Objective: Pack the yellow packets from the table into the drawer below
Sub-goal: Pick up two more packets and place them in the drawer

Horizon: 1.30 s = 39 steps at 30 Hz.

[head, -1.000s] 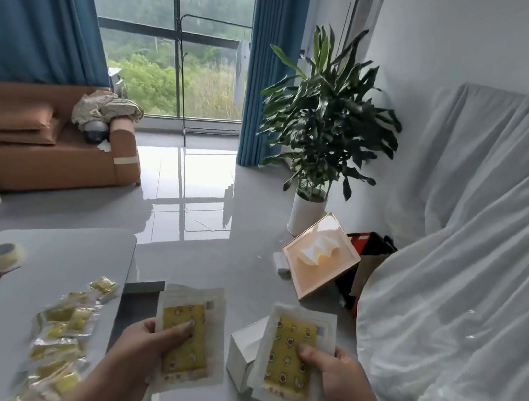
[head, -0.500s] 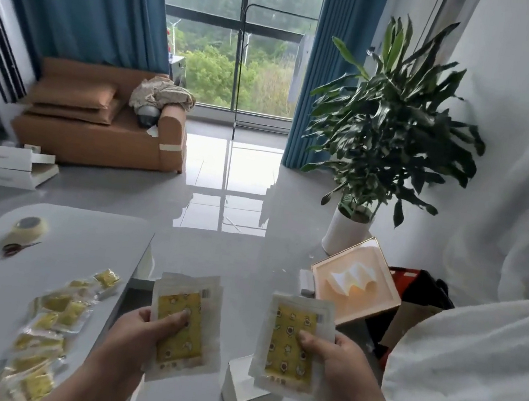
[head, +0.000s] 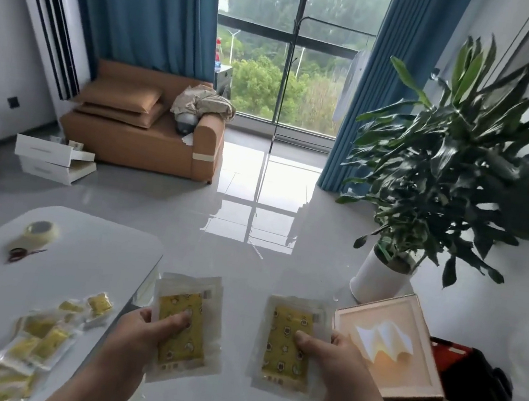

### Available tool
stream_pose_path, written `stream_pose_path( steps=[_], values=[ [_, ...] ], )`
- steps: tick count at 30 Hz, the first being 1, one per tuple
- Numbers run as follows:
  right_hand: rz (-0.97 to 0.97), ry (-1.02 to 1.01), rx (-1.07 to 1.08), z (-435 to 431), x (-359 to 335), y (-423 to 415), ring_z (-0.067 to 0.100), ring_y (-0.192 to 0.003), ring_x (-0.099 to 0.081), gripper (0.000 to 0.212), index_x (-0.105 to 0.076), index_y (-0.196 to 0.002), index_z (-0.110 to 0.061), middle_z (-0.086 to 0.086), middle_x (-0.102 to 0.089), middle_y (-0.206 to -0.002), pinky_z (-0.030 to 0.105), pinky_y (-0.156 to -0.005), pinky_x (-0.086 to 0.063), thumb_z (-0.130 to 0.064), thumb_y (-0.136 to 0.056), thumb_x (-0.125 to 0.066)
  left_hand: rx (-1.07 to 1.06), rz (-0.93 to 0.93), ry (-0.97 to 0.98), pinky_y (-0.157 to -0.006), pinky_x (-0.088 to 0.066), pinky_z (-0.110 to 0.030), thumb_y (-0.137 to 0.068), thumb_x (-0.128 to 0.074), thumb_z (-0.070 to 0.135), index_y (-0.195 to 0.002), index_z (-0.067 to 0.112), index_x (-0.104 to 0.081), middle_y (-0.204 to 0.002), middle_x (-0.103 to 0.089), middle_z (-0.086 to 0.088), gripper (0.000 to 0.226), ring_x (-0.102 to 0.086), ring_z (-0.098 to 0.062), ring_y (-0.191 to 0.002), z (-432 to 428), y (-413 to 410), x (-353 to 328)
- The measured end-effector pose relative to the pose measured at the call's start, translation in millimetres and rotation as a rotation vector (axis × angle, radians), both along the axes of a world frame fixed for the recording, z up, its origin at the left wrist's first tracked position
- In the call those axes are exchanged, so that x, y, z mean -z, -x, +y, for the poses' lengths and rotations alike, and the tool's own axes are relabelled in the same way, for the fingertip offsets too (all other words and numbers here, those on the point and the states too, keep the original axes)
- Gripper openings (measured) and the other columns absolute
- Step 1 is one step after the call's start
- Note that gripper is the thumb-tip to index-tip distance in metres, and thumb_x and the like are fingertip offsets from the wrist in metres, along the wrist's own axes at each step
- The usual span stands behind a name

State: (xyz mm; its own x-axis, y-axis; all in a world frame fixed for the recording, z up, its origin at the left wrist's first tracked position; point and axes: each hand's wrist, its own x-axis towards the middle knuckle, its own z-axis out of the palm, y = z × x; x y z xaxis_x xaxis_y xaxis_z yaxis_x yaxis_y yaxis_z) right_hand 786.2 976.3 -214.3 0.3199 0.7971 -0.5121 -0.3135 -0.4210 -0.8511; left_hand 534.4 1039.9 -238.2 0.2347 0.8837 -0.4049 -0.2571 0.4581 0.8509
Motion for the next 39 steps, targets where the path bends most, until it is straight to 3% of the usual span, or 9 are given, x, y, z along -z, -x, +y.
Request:
stream_pose_path(
  steps=[1,5,8,17,21,24,30,35,39],
  values=[
    [0.001,-0.004,-0.018,13,0,-5,0.041,-0.083,-0.072,0.020,-0.066,-0.104,0.003,0.024,-0.074,-0.090,0.062,-0.072,-0.056,0.000,-0.084,-0.068,-0.023,0.000,-0.009,-0.056,-0.058,-0.042,-0.026,-0.098,0.030,-0.086,-0.008,-0.073,-0.087,-0.071,-0.029,0.074,-0.071,-0.041,-0.072,5,-5,-3],
    [0.020,-0.034,-0.146,62,-1,-25,0.038,-0.072,-0.073,0.014,-0.067,-0.099,0.005,0.025,-0.074,-0.087,0.049,-0.059,-0.059,0.003,-0.085,-0.064,-0.190,0.010,-0.006,-0.050,-0.057,-0.040,-0.071,-0.071,0.006,-0.100,-0.013,-0.065,-0.083,-0.071,-0.028,0.035,-0.071,-0.036,-0.063,22,-23,-3],
    [0.019,-0.049,-0.268,100,-2,-41,0.037,-0.070,-0.073,0.011,-0.067,-0.096,0.005,0.024,-0.074,-0.085,0.046,-0.057,-0.059,0.004,-0.085,-0.064,-0.308,0.022,0.014,-0.051,-0.057,-0.042,-0.081,-0.064,0.001,-0.100,-0.012,-0.064,-0.086,-0.072,-0.028,0.023,-0.071,-0.038,-0.066,30,-39,-3],
    [0.010,-0.036,-0.641,196,-1,-51,0.042,-0.074,-0.072,0.014,-0.066,-0.097,0.006,0.028,-0.073,-0.088,0.057,-0.071,-0.058,0.009,-0.084,-0.061,-0.714,-0.030,0.073,-0.047,-0.057,-0.041,-0.084,-0.061,-0.002,-0.094,-0.006,-0.066,-0.083,-0.073,-0.023,0.012,-0.072,-0.033,-0.064,24,-72,-11],
    [0.000,-0.014,-0.796,219,9,-14,0.040,-0.073,-0.072,0.016,-0.066,-0.099,0.006,0.028,-0.072,-0.089,0.058,-0.069,-0.058,0.009,-0.083,-0.062,-0.870,-0.030,0.099,-0.067,-0.059,-0.051,-0.069,-0.070,0.006,-0.099,-0.005,-0.068,-0.095,-0.072,-0.026,0.032,-0.072,-0.037,-0.078,13,-55,-3],
    [-0.014,0.000,-0.885,231,18,25,0.039,-0.074,-0.072,0.016,-0.066,-0.098,0.005,0.028,-0.073,-0.090,0.055,-0.067,-0.059,0.008,-0.082,-0.064,-0.983,-0.031,0.099,-0.077,-0.056,-0.048,-0.063,-0.072,0.008,-0.099,-0.003,-0.068,-0.097,-0.072,-0.024,0.037,-0.071,-0.036,-0.084,7,-27,9],
    [-0.048,0.049,-0.995,253,35,127,0.043,-0.083,-0.072,0.017,-0.067,-0.099,0.004,0.026,-0.073,-0.092,0.056,-0.071,-0.059,0.007,-0.082,-0.064,-1.112,-0.064,0.117,-0.059,-0.060,-0.040,-0.065,-0.070,0.007,-0.096,0.000,-0.068,-0.089,-0.074,-0.019,0.031,-0.073,-0.029,-0.071,15,55,35],
    [-0.075,0.071,-1.044,267,37,215,0.040,-0.086,-0.072,0.019,-0.068,-0.101,0.001,0.023,-0.074,-0.094,0.057,-0.076,-0.058,0.005,-0.082,-0.066,-1.126,-0.062,0.167,-0.081,-0.055,-0.051,-0.064,-0.071,0.009,-0.094,0.001,-0.069,-0.093,-0.074,-0.022,0.031,-0.071,-0.034,-0.081,26,133,42],
    [-0.060,0.066,-1.079,277,36,270,0.039,-0.086,-0.072,0.019,-0.069,-0.100,0.002,0.023,-0.074,-0.093,0.054,-0.076,-0.059,0.007,-0.082,-0.065,-1.132,-0.036,0.162,-0.070,-0.060,-0.043,-0.062,-0.071,0.010,-0.094,0.000,-0.068,-0.090,-0.074,-0.020,0.033,-0.073,-0.030,-0.073,35,183,43]
  ],
)
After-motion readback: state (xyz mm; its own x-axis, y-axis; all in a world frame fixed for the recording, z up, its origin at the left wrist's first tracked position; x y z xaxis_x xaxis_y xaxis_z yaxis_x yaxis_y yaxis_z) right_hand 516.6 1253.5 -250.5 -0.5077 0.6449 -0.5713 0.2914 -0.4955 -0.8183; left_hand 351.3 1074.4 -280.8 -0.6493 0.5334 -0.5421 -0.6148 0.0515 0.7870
